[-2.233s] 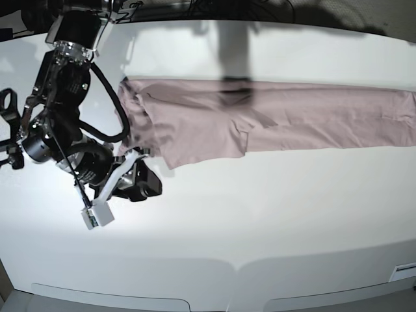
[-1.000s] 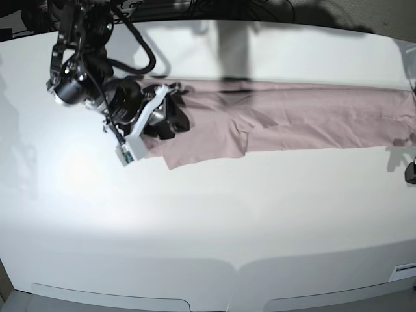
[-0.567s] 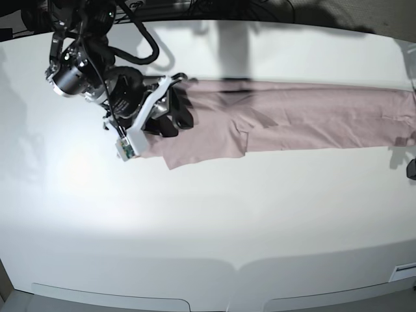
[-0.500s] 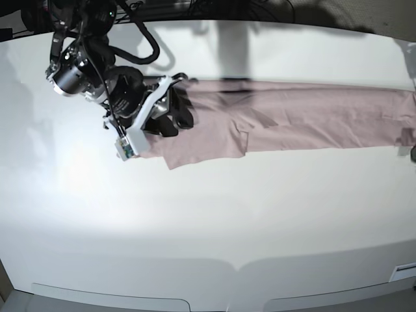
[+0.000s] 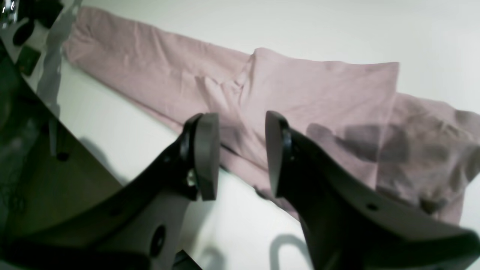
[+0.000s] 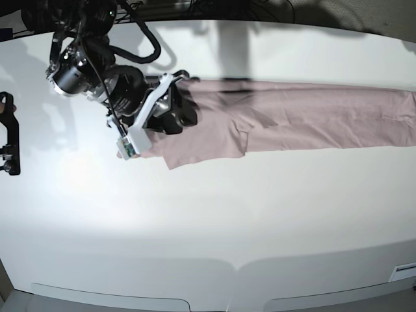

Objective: Fold the T-shirt properly
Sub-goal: 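Hold the shirt end with the right gripper while the left gripper approaches the other end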

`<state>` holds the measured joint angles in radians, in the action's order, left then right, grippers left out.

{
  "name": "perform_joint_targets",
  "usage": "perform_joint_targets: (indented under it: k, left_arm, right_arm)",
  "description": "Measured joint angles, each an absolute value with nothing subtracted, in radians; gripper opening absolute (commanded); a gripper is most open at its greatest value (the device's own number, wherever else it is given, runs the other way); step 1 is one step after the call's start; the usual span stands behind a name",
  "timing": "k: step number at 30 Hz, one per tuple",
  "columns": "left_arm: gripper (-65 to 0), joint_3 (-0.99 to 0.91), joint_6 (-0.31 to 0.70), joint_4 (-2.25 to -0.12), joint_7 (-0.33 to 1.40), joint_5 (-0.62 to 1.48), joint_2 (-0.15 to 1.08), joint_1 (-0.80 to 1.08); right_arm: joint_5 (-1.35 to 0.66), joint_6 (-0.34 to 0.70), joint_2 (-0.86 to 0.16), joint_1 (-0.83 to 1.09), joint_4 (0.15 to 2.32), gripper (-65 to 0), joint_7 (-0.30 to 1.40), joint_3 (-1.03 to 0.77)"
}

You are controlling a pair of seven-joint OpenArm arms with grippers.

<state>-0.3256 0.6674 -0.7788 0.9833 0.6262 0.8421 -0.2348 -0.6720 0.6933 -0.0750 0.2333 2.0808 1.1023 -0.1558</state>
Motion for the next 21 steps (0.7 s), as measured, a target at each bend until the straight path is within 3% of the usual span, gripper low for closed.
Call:
perform_joint_targets:
  k: [5, 21]
  left_arm:
    - [-19.4, -0.325, 0.692, -0.778, 1.029, 0.720, 0.820, -0.230]
    - [-19.4, -0.326, 0.691, -0.610, 0.934, 0.633, 0.829, -0.230]
  right_arm:
    - [-0.672, 0.693, -0.075, 0.233, 2.081, -43.8, 1.105, -0.156]
    - [-0.677, 0.693, -0.075, 0.233, 2.081, -43.8, 1.124, -0.156]
